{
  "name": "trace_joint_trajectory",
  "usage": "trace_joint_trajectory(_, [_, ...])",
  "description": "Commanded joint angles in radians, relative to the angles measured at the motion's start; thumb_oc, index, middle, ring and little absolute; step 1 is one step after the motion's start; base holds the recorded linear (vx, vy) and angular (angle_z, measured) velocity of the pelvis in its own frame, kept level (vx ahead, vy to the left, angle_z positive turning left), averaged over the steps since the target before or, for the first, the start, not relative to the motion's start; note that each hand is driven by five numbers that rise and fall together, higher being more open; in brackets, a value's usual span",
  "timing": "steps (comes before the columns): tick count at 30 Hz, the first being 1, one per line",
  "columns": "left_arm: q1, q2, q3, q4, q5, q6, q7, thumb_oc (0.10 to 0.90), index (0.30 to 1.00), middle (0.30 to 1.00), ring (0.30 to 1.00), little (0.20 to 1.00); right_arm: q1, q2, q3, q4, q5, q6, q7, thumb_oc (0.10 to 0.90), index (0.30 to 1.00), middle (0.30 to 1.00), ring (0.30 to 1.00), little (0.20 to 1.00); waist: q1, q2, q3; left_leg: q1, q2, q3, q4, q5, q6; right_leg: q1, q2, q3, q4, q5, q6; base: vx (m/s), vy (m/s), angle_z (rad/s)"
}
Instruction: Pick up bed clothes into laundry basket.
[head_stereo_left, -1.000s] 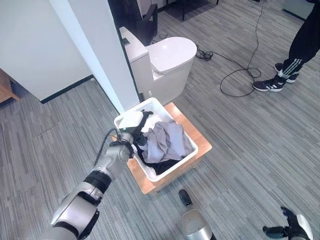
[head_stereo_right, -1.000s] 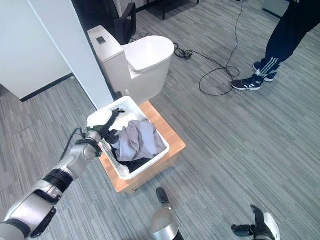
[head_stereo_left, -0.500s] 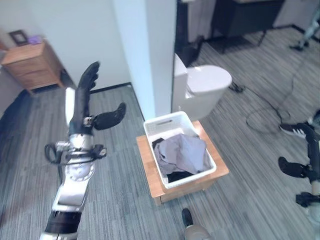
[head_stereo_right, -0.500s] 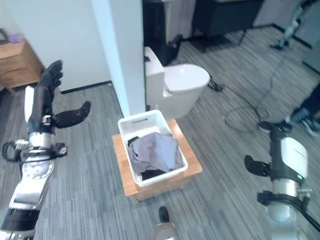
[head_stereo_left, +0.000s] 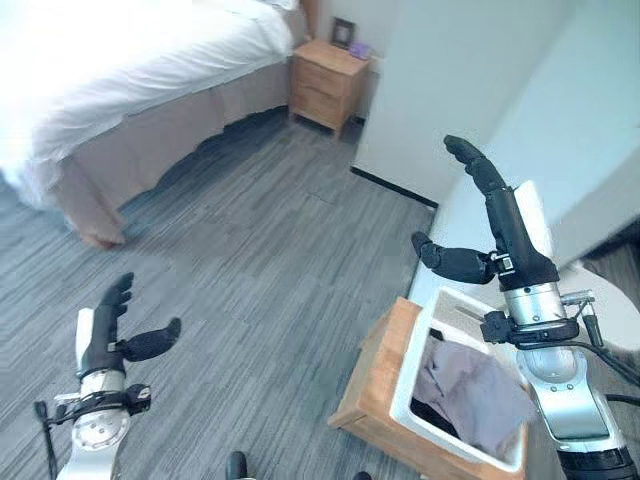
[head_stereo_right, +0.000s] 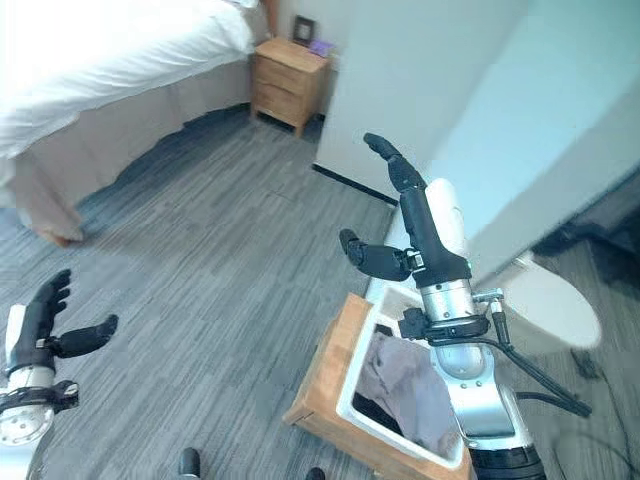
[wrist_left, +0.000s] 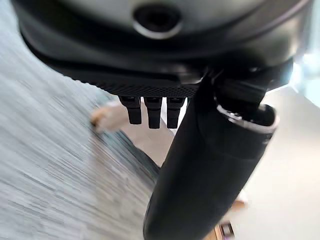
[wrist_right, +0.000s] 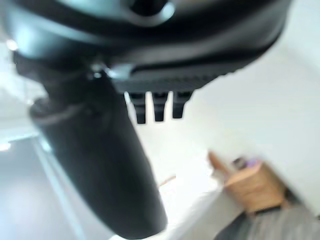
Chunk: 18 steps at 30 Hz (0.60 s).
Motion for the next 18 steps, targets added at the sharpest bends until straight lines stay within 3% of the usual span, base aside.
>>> trace_joint_trajectory(1, [-0.074,0.050,0.055,-0.102,-0.034,-0.096,0.023,0.800,0.900,0.900,0.900,0.900,-0.070,-0.021,-0.056,-0.028,0.013,-0.040,-0.071,0.800,0.900,0.900,0.900,0.900,-0.044,0.046,0.006,0.003,0.005,0.014,-0.062,-0.053,-0.039,-0.020,0.162,0.227,0.162,-0.221,-0.063,-0.09,-0.037,1.81])
trace_joint_trajectory(2, [-0.081,0.054,0.048,-0.085,-0.059,-0.097,0.030,0.800,0.900,0.900,0.900,0.900,-0.099,-0.020,-0.040,-0.024,0.001,-0.024,-0.088,0.800,0.900,0.900,0.900,0.900,-0.027,0.044,0.011,-0.009,-0.015,-0.014,-0.062,-0.043,-0.045,0.009,0.178,0.268,0.140,-0.245,-0.108,-0.07,-0.061,1.24])
trace_joint_trajectory(4, [-0.083,0.056,0.049,-0.082,-0.060,-0.098,0.030,0.800,0.900,0.900,0.900,0.900,-0.104,-0.019,-0.037,-0.021,0.000,-0.024,-0.090,0.800,0.900,0.900,0.900,0.900,-0.032,0.042,0.017,-0.004,-0.017,-0.018,-0.062,-0.043,-0.045,0.020,0.176,0.264,0.132,-0.244,-0.109,-0.11,-0.115,1.05])
trace_joint_trajectory(6, [-0.071,0.048,0.061,-0.068,-0.105,-0.095,0.034,0.800,0.900,0.900,0.900,0.900,-0.166,-0.015,-0.009,-0.012,-0.014,-0.007,-0.108,0.800,0.900,0.900,0.900,0.900,0.005,0.051,0.008,-0.043,0.004,-0.015,-0.062,0.001,-0.075,0.075,0.169,0.205,0.021,-0.240,-0.133,-0.28,-0.307,0.49])
trace_joint_trajectory(9, [-0.054,0.036,0.063,-0.067,-0.122,-0.093,0.027,0.800,0.900,0.900,0.900,0.900,-0.200,-0.021,0.011,-0.013,-0.021,0.001,-0.113,0.800,0.900,0.900,0.900,0.900,0.011,0.067,0.012,-0.059,0.015,-0.033,-0.062,0.027,-0.103,0.124,0.181,0.179,-0.075,-0.205,-0.142,-0.20,-0.209,0.44])
trace_joint_trajectory(11, [-0.046,0.029,0.078,-0.077,-0.132,-0.096,0.030,0.800,0.900,0.900,0.900,0.900,-0.211,-0.026,0.023,-0.026,-0.028,0.002,-0.110,0.800,0.900,0.900,0.900,0.900,0.016,0.093,0.056,-0.076,0.035,0.023,-0.049,0.052,-0.118,0.154,0.175,0.138,-0.121,-0.182,-0.151,-0.32,-0.118,0.24])
trace_joint_trajectory(13, [-0.046,0.016,0.095,-0.094,-0.149,-0.104,0.034,0.800,0.900,0.900,0.900,0.900,-0.194,-0.048,0.015,-0.040,-0.033,0.001,-0.101,0.800,0.900,0.900,0.900,0.900,-0.032,0.084,0.075,-0.067,0.090,0.280,0.029,-0.008,-0.081,0.139,0.148,0.064,-0.116,-0.172,-0.153,-0.33,-0.053,0.92])
trace_joint_trajectory(14, [-0.040,0.011,0.100,-0.105,-0.171,-0.112,0.032,0.800,0.900,0.900,0.900,0.900,-0.191,-0.056,0.013,-0.051,-0.031,0.007,-0.102,0.800,0.900,0.900,0.900,0.900,-0.045,0.078,0.067,-0.028,0.110,0.364,0.064,-0.063,-0.087,0.136,0.134,0.040,-0.114,-0.178,-0.148,-0.25,-0.077,1.83])
trace_joint_trajectory(16, [-0.034,0.009,0.104,-0.110,-0.183,-0.114,0.027,0.800,0.900,0.900,0.900,0.900,-0.189,-0.062,0.006,-0.057,-0.028,0.017,-0.104,0.800,0.900,0.900,0.900,0.900,-0.051,0.074,0.063,-0.011,0.125,0.397,0.141,-0.100,-0.086,0.131,0.128,0.023,-0.117,-0.169,-0.154,-0.15,-0.083,1.36])
trace_joint_trajectory(17, [-0.035,-0.010,0.101,-0.106,-0.192,-0.110,0.030,0.800,0.900,0.900,0.900,0.900,-0.181,-0.057,-0.001,-0.062,-0.027,0.024,-0.103,0.800,0.900,0.900,0.900,0.900,-0.055,0.055,0.057,0.003,0.122,0.383,0.310,-0.177,-0.080,0.122,0.106,-0.004,-0.114,-0.148,-0.168,-0.15,-0.111,0.32])
trace_joint_trajectory(18, [-0.042,-0.018,0.093,-0.103,-0.195,-0.109,0.028,0.800,0.900,0.900,0.900,0.900,-0.171,-0.054,-0.008,-0.064,-0.027,0.024,-0.101,0.800,0.900,0.900,0.900,0.900,-0.063,0.057,0.053,0.000,0.142,0.372,0.394,-0.213,-0.084,0.122,0.106,-0.031,-0.116,-0.145,-0.171,-0.16,-0.113,0.54])
